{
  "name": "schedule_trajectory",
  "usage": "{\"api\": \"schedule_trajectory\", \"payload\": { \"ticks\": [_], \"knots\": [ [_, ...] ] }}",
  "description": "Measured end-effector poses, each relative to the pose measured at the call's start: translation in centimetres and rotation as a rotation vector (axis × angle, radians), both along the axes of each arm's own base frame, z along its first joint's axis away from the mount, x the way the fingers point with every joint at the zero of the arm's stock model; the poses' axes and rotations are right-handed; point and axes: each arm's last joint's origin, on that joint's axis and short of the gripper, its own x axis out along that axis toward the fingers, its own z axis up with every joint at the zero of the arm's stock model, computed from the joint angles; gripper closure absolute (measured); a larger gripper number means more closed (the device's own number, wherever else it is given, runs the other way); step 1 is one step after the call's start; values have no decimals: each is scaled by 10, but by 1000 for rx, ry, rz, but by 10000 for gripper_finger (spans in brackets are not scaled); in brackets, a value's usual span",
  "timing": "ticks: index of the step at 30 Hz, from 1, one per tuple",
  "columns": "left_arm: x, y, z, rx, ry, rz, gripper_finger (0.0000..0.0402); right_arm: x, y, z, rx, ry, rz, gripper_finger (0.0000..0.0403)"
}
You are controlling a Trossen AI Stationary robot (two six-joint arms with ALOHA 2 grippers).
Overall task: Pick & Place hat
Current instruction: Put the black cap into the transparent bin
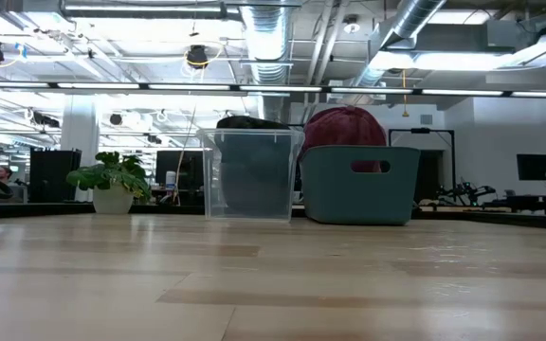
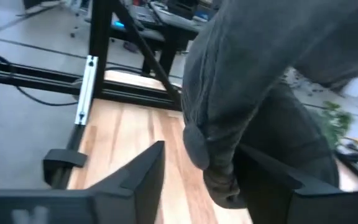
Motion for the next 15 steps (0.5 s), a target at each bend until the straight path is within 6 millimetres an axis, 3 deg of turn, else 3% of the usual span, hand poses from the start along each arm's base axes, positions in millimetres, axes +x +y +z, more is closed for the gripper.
{"api": "schedule_trajectory", "payload": {
  "ticks": [2,5,6,15],
  "knots": [
    [0,0,0,1,1,0,384,2,-1,-1,24,11,37,274],
    [0,0,0,3,0,0,384,4,0,-1,47,25,95,373],
    [0,0,0,4,0,0,384,4,0,-1,47,23,95,385],
    [1,-3,-4,126,-11,6,350,-1,4,6,30,7,70,400]
  ]
}}
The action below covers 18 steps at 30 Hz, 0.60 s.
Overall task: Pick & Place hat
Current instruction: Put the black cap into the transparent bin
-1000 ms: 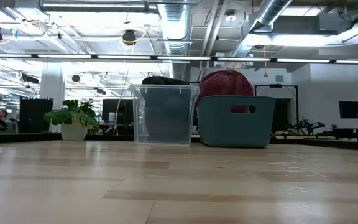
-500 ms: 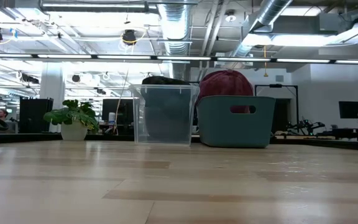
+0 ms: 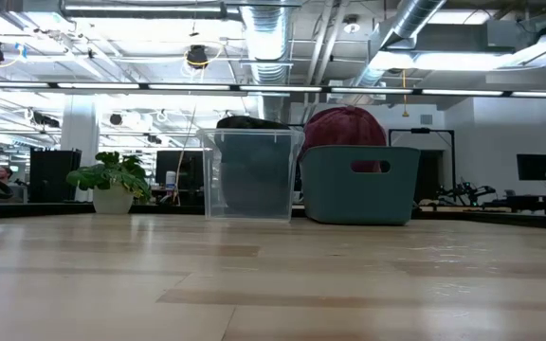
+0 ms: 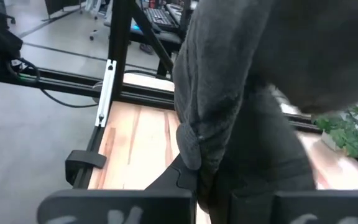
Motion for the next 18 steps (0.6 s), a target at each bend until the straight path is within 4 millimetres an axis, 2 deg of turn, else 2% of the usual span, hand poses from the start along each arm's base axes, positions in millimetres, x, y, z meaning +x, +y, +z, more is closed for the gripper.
{"api": "schedule_trajectory", "payload": {
  "ticks": [7,13,15,18],
  "knots": [
    [4,-5,-16,171,101,13,286,-1,4,10,-15,4,3,401],
    [5,-7,-27,284,172,15,238,-2,3,17,-26,81,-20,402],
    [6,-7,-30,346,184,52,226,-3,2,22,-5,116,-38,402],
    [8,-3,-35,418,232,196,211,-5,0,28,12,164,-62,402]
  ]
}}
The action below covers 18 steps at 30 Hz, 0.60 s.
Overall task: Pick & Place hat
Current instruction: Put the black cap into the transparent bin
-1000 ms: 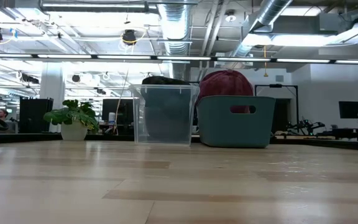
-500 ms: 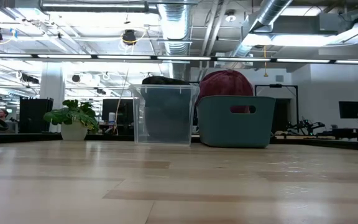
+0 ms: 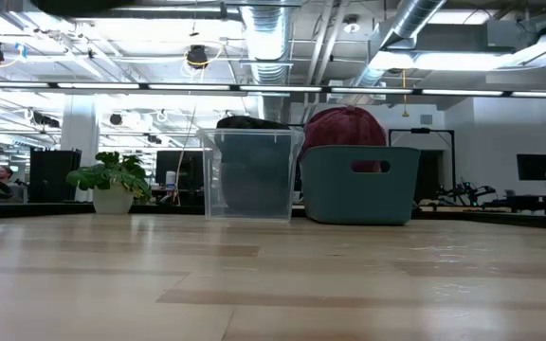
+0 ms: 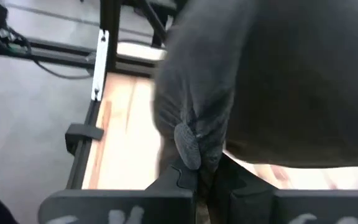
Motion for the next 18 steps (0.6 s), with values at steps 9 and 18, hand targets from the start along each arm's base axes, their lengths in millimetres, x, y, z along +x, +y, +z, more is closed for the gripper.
{"api": "schedule_trajectory", "payload": {
  "ticks": [9,18],
  "knots": [
    [1,12,-1,15,27,420,199,-11,-11,7,77,184,-70,402],
    [0,15,-1,7,35,535,199,-27,-26,8,127,330,-218,403]
  ]
}}
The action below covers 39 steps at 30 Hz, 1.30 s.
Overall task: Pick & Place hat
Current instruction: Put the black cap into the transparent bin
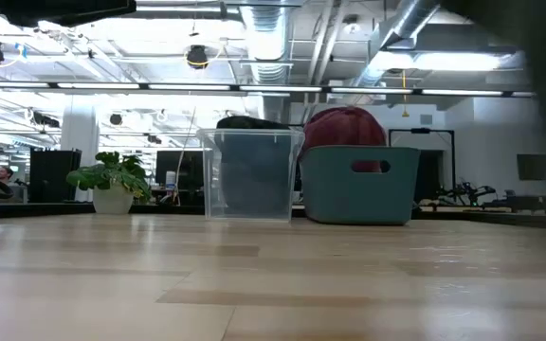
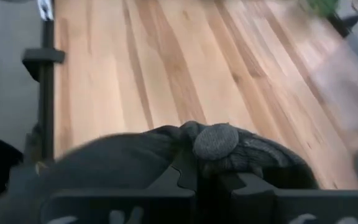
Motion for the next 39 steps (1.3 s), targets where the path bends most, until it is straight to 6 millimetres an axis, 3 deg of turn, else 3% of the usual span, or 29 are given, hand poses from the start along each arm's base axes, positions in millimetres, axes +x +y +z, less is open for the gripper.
{"api": "schedule_trajectory", "payload": {
  "ticks": [5,11,17,24,31,39],
  "knots": [
    [-5,-5,0,-4,-2,-41,198,3,-11,6,40,76,-26,403],
    [-7,-11,0,-1,-7,-159,198,26,-26,17,99,91,38,403],
    [-7,-12,0,21,-5,-206,198,70,-48,29,235,33,304,403],
    [-11,-18,0,33,-7,-299,198,109,-90,40,642,30,632,403],
    [-11,-20,0,30,-13,-387,198,109,-95,42,956,164,651,403],
    [7,-7,9,-156,-69,-639,198,101,-86,38,1004,247,547,403]
  ]
}}
